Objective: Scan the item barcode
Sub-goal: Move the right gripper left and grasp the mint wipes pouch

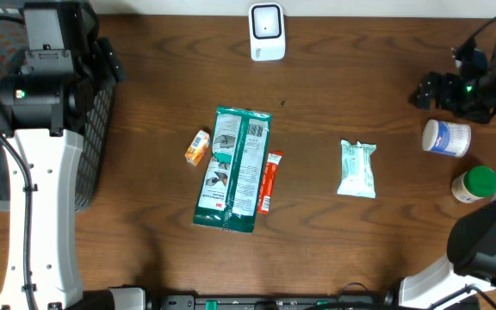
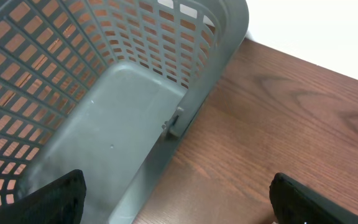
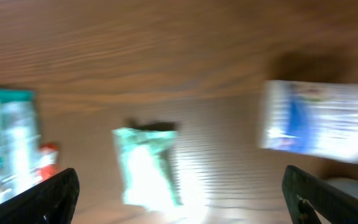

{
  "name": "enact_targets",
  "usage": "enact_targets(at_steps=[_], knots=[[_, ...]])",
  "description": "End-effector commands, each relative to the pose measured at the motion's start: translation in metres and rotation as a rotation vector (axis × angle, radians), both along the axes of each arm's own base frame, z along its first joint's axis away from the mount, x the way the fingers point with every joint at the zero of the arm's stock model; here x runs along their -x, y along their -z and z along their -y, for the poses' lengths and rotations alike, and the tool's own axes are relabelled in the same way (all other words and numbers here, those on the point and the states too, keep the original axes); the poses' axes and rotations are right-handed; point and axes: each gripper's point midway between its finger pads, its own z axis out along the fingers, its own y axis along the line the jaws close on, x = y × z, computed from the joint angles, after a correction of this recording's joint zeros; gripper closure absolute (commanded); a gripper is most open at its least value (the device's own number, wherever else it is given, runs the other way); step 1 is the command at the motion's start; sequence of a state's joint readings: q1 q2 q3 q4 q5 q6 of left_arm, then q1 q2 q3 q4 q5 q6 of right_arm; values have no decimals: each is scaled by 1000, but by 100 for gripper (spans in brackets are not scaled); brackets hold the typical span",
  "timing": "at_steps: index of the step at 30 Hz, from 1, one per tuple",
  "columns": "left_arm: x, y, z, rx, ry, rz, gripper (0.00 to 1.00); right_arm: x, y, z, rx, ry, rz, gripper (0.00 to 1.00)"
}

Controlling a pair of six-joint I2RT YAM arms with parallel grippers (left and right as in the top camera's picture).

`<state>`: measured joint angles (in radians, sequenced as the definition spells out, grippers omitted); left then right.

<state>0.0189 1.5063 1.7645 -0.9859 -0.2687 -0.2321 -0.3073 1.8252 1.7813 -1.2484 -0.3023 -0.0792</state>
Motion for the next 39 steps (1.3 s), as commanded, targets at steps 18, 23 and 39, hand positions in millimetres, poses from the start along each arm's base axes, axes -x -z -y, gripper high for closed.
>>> enact_targets(at_steps=[18,23,39], knots=[[0,-3,-4,-11,-17,7,10,50,108,-119,-242,-138,-202,16],[0,-3,-4,-11,-17,7,10,59,153,-101,-68,-32,-237,24],[0,-3,-4,-11,-17,7,10,84,176,-141,-305,266,-384,46]])
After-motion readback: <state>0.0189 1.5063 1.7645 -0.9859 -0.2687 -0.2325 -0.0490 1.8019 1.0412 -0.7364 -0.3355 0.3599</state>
